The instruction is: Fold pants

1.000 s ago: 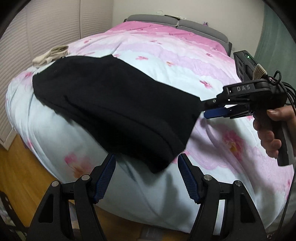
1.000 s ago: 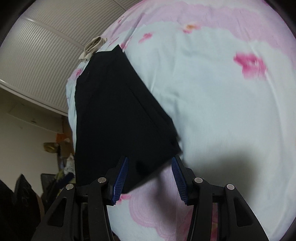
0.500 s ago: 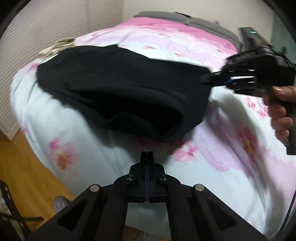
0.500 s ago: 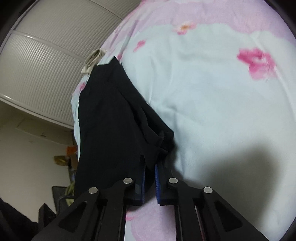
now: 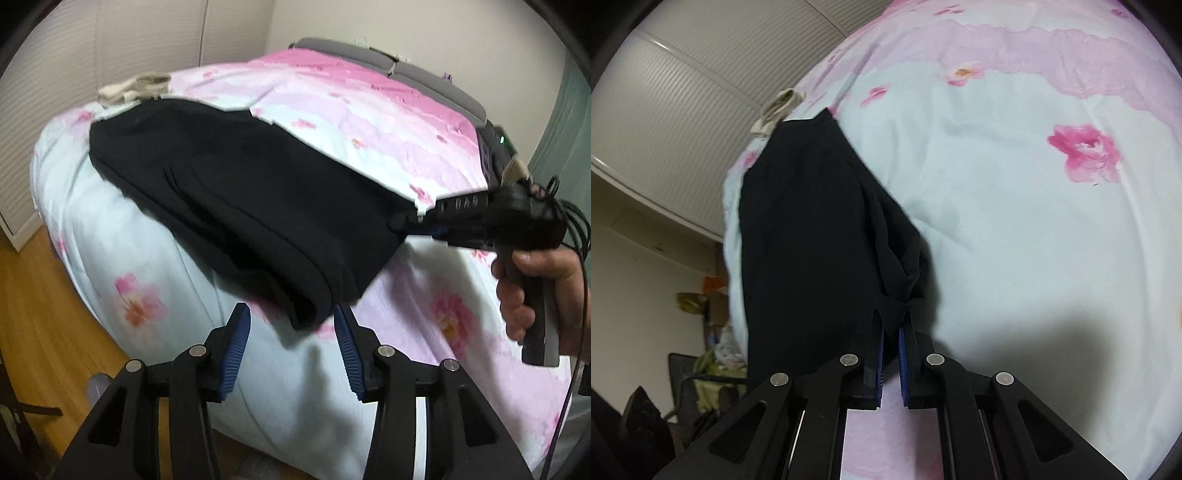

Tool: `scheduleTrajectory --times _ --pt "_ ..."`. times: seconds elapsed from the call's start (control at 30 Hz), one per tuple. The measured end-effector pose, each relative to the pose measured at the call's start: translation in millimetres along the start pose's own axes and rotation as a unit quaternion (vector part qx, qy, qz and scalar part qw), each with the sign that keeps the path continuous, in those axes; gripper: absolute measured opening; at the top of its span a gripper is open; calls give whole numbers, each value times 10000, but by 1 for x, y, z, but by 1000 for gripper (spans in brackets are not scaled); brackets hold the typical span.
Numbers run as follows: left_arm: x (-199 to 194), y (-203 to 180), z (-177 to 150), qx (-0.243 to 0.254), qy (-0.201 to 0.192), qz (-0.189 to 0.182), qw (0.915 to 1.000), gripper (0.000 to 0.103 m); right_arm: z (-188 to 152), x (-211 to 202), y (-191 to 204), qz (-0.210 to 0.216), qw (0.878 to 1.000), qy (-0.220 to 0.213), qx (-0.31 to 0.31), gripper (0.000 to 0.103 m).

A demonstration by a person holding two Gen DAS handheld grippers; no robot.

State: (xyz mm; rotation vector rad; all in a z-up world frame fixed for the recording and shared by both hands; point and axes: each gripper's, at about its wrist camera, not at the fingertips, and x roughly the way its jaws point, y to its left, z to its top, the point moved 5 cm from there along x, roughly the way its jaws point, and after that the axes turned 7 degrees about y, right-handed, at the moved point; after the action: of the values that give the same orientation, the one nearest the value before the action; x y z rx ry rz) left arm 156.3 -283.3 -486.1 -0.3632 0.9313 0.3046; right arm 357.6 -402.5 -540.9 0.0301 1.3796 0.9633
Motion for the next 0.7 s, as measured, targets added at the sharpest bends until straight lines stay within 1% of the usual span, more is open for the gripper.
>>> scheduleTrajectory --times 0.03,0.07,0.13,0.2,0.27,0.3,0.37,0.43,0.53,0.6,0.63,0.7 --pt "-3 0 4 23 -107 24 9999 46 -1 -1 2 -62 10000 -4 -63 13" --pt "-5 -1 8 57 -189 41 9998 46 -1 0 1 -137 9999 31 -80 21" --pt "-4 -4 22 158 -368 11 9992 46 -1 2 -3 -192 9998 112 -22 29" --pt "1 -12 34 304 -550 -40 9980 46 -2 -1 -7 -326 9994 108 39 29" --pt "11 -16 42 455 -626 -72 9970 46 -2 -8 -7 -408 9991 -57 87 29" --pt "18 -17 45 514 -589 -94 9969 46 -3 -10 -7 -415 9990 -105 104 29" --pt "39 -16 45 525 -344 -87 9980 46 -6 -15 -8 -405 9989 -197 160 29" --pt "54 -9 39 469 -106 37 9988 46 -10 -15 -8 -383 9989 -199 179 29" --pt "69 3 14 424 218 237 9986 48 -13 -12 -4 -394 9990 -169 90 29" --pt "71 3 6 505 203 272 9981 48 -12 -6 0 -417 9991 -112 27 29" --pt "67 2 6 608 133 277 9977 48 -12 -4 1 -426 9991 -77 -13 29" --pt "55 2 14 638 110 185 9977 48 -11 -1 5 -519 9986 -23 -109 29"
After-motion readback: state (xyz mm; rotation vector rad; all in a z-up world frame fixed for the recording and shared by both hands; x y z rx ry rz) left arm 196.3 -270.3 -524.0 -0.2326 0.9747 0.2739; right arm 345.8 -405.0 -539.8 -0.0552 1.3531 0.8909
